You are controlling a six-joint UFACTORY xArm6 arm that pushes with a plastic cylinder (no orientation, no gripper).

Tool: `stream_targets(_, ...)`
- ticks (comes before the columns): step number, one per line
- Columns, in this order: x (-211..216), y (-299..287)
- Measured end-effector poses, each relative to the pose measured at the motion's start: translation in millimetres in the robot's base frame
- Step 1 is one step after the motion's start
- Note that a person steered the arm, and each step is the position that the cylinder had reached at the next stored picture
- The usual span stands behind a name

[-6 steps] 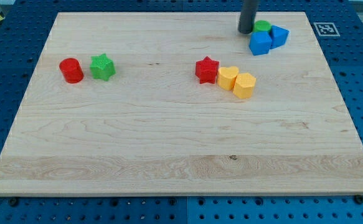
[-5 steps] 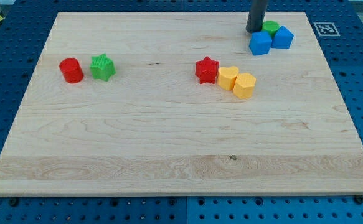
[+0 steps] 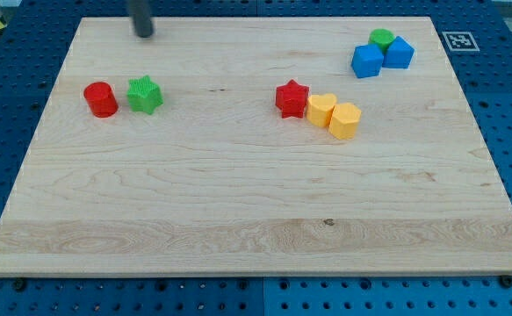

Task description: Slide green star towards top center

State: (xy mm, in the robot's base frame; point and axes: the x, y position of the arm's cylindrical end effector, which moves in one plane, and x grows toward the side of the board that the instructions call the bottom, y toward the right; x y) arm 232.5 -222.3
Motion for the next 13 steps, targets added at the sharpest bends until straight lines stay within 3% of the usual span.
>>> stream_targets(1, 32.8, -49.8)
stream_targets(2, 71.7, -27.8)
stream_targets(5, 107.4, -82.4)
stream_targets(7, 240.9, -80.7)
stream_targets(8, 257.4, -20.5)
stream_targets(10, 237.7, 73.2)
stream_targets(13, 148.9, 49.8)
